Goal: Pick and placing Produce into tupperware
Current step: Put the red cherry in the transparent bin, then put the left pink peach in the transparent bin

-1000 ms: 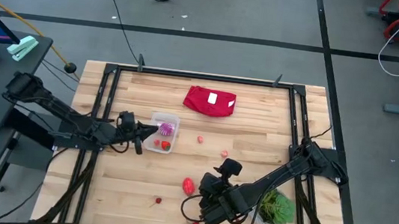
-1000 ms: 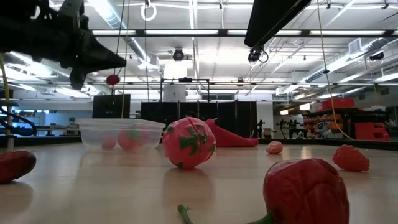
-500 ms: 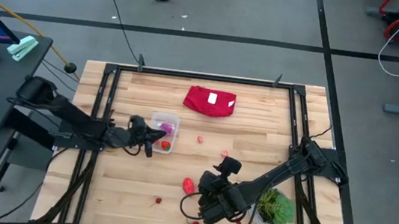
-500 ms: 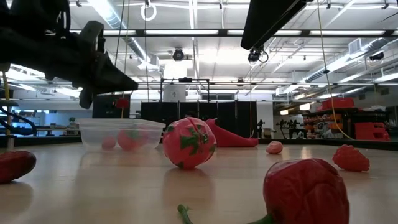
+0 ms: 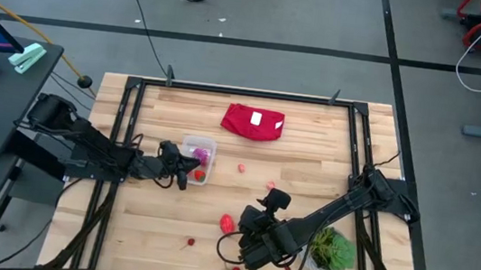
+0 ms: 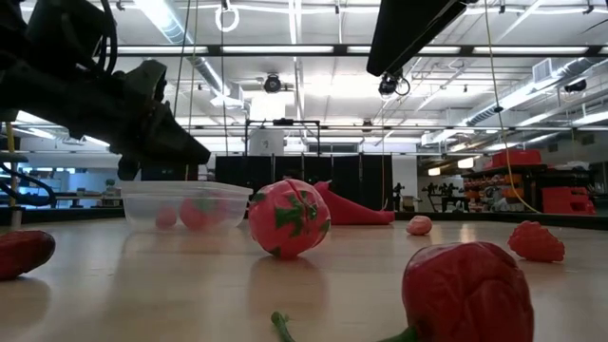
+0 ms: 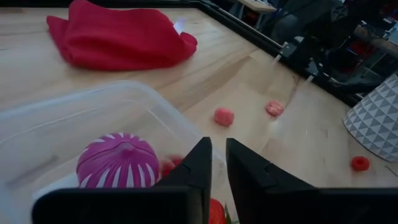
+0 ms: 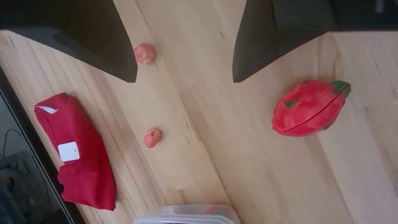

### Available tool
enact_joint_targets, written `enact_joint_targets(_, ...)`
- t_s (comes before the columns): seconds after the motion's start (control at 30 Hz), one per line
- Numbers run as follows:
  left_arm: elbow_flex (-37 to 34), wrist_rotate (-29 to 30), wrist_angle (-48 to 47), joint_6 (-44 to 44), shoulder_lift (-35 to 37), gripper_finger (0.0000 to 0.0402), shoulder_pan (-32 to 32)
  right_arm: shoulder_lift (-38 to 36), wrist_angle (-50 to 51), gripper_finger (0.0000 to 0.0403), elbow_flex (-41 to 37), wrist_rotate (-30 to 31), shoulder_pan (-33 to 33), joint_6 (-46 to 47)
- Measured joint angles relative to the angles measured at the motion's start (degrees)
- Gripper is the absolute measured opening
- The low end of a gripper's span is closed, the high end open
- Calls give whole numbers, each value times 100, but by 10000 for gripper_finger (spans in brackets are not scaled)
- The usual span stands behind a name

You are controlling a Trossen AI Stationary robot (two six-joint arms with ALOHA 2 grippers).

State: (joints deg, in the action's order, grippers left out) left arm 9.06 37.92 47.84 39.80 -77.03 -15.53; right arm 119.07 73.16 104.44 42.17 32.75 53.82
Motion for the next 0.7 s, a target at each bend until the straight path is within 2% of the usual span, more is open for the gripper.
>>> enact_joint_targets(0.33, -4, 11, 396, -10, 179, 96, 0, 0, -279, 274, 0, -63, -190, -12)
enact_joint_targets(0.57, -4, 13, 597, -749, 946, 91, 0, 30, -518, 261, -63, -20, -798, -452)
enact_joint_targets(0.7, -4, 13, 603, -1238, 1496, 83, 0, 37, -1205, 251, -395, -430, -1290, -1040)
